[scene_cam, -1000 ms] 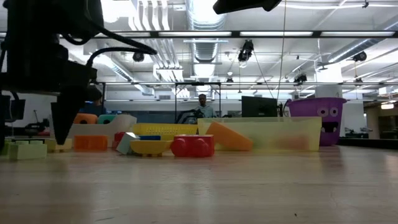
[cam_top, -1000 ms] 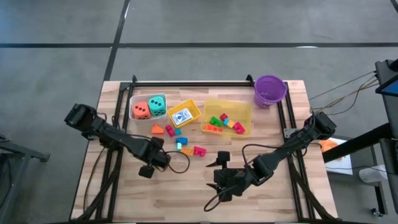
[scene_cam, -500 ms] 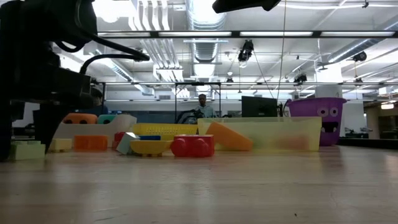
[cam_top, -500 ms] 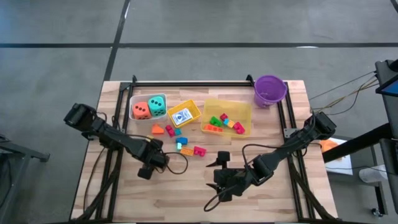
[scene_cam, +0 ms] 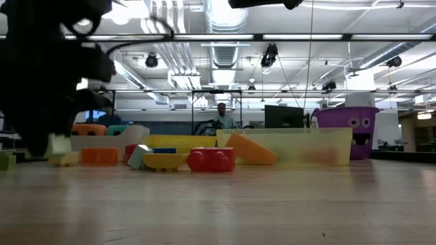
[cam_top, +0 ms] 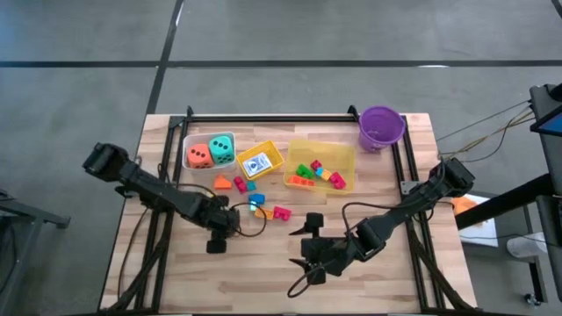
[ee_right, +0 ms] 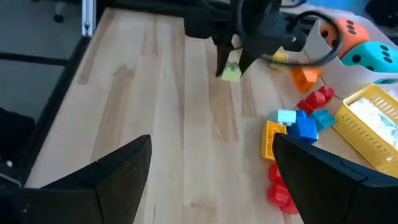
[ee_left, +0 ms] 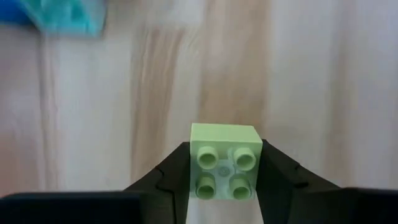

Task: Pick & Place Toys
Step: Put the light green game piece into the yellow bin

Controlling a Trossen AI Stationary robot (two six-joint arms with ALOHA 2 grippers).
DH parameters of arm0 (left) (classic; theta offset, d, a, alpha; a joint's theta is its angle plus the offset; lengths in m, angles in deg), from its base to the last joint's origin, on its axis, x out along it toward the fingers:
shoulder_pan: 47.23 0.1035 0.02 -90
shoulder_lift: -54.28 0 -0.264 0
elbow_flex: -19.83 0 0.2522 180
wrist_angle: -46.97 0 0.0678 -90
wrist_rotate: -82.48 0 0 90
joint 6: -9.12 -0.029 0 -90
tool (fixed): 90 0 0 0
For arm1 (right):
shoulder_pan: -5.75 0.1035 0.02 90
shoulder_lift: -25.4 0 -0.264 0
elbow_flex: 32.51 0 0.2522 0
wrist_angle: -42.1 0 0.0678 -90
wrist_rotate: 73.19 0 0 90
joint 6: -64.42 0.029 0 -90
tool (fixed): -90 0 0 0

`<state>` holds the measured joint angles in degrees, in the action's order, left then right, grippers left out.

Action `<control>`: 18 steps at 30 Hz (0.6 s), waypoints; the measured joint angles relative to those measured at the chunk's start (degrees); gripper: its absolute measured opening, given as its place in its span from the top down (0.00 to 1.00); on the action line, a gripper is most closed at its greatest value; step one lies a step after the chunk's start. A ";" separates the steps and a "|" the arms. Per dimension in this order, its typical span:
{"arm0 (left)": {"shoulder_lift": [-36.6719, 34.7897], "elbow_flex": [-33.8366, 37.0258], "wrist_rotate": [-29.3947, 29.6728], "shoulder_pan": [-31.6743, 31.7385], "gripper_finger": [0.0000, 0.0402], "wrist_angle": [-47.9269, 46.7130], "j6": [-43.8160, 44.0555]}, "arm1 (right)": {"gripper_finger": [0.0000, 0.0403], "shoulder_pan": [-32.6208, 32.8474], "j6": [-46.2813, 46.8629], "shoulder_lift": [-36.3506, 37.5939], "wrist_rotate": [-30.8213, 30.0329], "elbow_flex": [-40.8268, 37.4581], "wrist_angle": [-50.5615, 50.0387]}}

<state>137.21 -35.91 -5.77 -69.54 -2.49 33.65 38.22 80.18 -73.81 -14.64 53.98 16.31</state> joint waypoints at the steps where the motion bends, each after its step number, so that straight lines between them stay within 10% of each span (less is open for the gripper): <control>1: -1.44 0.00 -0.13 0.00 0.69 1.15 0.59 | 0.18 0.00 -0.46 0.00 -0.04 0.00 0.82; 18: -21.78 -0.04 1.53 0.28 0.69 40.98 -0.85 | 0.18 -0.11 -40.53 -0.39 -11.07 0.02 22.67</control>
<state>115.43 -35.95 -4.24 -69.25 38.49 32.80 38.11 39.65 -74.21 -25.70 54.01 38.98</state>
